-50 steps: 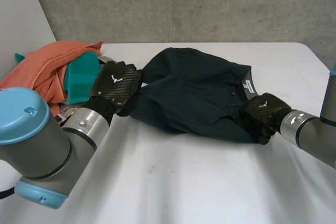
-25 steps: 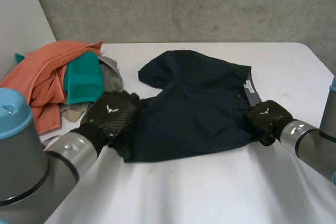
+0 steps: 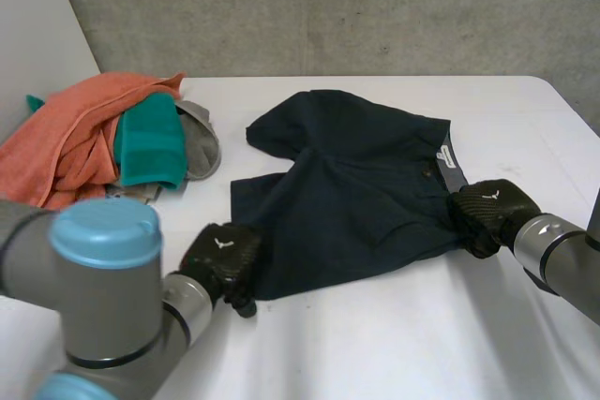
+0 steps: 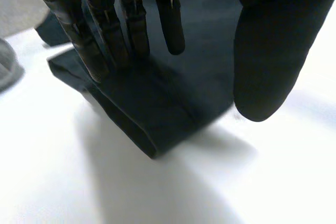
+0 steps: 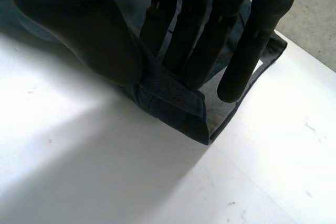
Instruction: Fold the laundry.
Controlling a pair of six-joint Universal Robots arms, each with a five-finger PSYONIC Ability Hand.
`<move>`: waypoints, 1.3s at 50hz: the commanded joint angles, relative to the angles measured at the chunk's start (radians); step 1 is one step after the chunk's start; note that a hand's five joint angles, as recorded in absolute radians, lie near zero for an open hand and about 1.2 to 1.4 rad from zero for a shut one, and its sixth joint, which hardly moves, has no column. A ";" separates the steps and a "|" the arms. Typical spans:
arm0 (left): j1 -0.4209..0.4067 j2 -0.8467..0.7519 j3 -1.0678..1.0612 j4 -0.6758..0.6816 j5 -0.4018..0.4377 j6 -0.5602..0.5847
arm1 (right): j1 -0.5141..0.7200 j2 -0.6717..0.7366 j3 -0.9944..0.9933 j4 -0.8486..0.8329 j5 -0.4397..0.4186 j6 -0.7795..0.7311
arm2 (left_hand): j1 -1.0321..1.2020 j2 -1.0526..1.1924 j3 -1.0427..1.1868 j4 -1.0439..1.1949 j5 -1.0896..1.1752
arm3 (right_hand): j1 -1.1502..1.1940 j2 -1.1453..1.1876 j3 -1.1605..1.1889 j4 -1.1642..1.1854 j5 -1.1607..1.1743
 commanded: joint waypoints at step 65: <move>-0.031 0.157 0.020 0.007 -0.068 0.258 | -0.032 -0.264 0.040 0.121 0.001 -0.280 | 0.858 0.864 0.862 0.858 0.858 | 0.283 0.241 0.205 0.196 0.241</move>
